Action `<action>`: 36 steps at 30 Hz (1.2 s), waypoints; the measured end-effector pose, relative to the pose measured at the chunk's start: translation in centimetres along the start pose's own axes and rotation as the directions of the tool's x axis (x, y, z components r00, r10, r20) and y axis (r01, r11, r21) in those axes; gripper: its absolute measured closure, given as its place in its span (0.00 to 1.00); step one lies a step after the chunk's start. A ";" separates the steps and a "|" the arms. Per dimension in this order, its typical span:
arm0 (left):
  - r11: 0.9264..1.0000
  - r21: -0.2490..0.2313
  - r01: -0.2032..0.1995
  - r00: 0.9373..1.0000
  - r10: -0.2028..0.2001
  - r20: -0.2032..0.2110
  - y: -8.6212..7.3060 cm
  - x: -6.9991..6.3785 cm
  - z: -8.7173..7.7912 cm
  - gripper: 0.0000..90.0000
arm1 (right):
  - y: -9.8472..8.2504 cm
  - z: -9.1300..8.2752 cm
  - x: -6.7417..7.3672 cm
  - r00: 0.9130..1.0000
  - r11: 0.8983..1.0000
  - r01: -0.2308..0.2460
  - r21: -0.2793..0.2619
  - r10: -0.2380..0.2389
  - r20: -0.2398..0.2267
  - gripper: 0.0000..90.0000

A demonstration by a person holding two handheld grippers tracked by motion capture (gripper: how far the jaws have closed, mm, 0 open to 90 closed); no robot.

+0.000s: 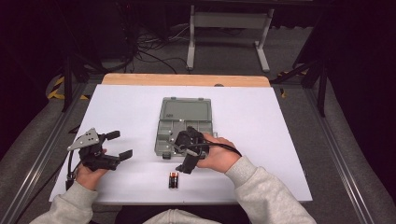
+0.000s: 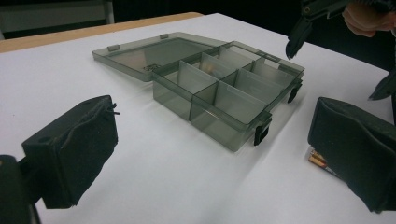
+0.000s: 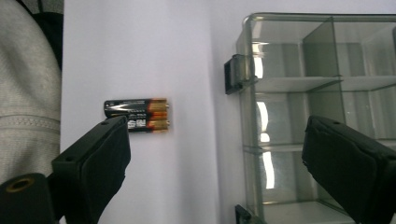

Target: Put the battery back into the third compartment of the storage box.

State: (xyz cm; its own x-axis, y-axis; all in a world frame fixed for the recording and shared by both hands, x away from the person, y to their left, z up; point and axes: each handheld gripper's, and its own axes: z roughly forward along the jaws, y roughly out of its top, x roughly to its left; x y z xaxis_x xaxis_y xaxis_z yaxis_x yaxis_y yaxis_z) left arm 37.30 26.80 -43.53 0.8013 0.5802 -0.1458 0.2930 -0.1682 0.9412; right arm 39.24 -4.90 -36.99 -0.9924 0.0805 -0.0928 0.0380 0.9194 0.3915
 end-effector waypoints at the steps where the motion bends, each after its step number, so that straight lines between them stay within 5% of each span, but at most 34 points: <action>1: 1.000 0.000 0.000 1.000 0.000 0.000 0.0 0.0 0.0 0.02 | 0.0 0.1 0.2 1.000 1.000 0.001 -0.001 -0.001 -0.001 0.10; 36: 1.000 0.001 -0.001 1.000 0.001 0.000 0.0 0.0 0.0 0.02 | -0.5 5.2 3.5 0.993 0.997 0.001 0.073 0.008 -0.119 0.10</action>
State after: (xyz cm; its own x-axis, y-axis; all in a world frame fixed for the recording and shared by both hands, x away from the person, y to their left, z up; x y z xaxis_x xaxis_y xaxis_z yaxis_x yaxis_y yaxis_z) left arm 37.30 26.77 -43.53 0.8016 0.5801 -0.1446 0.2927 -0.1700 0.9410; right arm 36.39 -3.10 -42.26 -0.9990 0.0411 0.0198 0.0453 0.9453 0.3231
